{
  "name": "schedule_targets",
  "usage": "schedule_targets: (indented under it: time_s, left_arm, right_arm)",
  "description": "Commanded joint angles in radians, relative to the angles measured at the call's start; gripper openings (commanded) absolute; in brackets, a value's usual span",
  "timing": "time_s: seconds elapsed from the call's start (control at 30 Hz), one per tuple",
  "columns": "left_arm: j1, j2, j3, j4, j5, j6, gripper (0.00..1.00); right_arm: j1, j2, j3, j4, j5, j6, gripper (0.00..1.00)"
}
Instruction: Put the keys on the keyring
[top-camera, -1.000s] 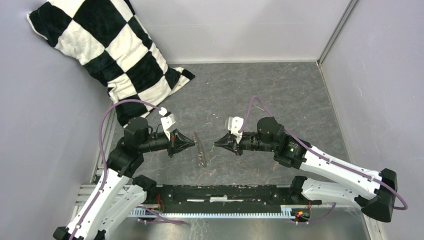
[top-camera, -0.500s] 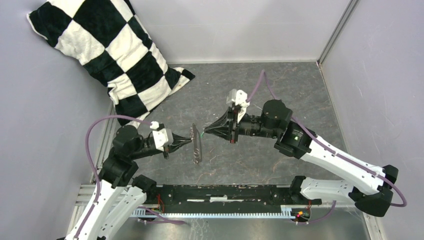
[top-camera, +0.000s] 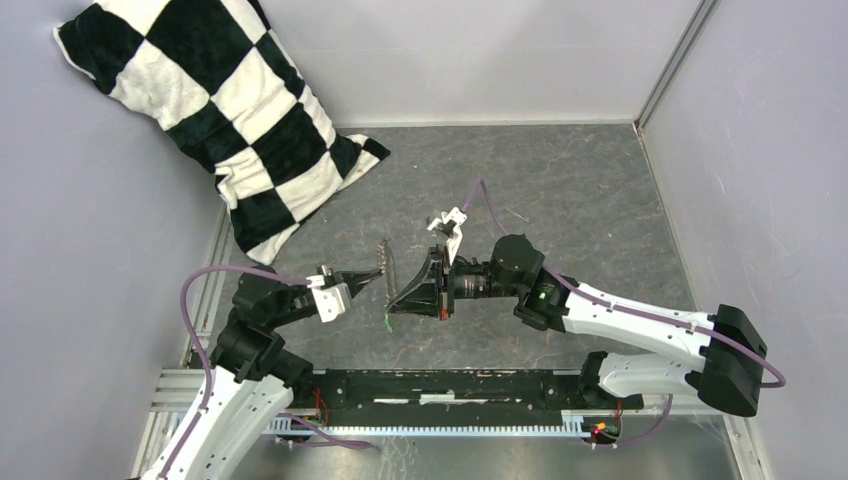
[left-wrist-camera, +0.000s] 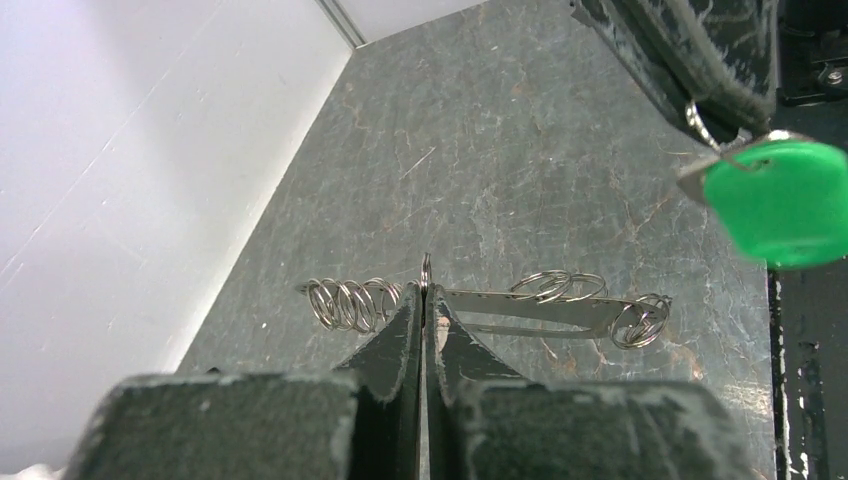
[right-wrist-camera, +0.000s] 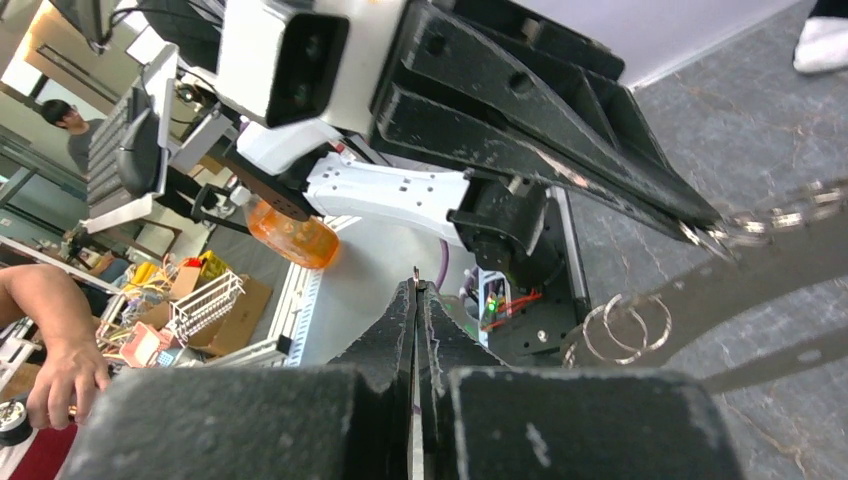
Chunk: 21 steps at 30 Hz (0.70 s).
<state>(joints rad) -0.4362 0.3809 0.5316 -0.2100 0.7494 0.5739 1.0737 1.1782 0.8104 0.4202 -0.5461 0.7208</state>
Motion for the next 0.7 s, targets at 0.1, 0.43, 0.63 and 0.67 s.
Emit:
schedule_targets:
  time_s: [0.1, 0.43, 0.63, 0.67]
  left_arm:
    - [-0.003, 0.02, 0.043, 0.099, 0.032, -0.057, 0.02]
    - [-0.003, 0.002, 0.067, 0.09, 0.059, -0.11, 0.02]
    - [-0.003, -0.009, 0.072, 0.062, 0.109, -0.108, 0.02]
    - [-0.003, -0.011, 0.072, 0.056, 0.114, -0.107, 0.02]
  right_arm:
    - [-0.009, 0.039, -0.017, 0.192, 0.01, 0.036, 0.01]
    - [-0.076, 0.078, -0.105, 0.304, 0.053, 0.095, 0.01]
    - [-0.095, 0.088, -0.131, 0.368, 0.047, 0.125, 0.01]
    - [-0.097, 0.087, -0.14, 0.375, 0.048, 0.129, 0.01]
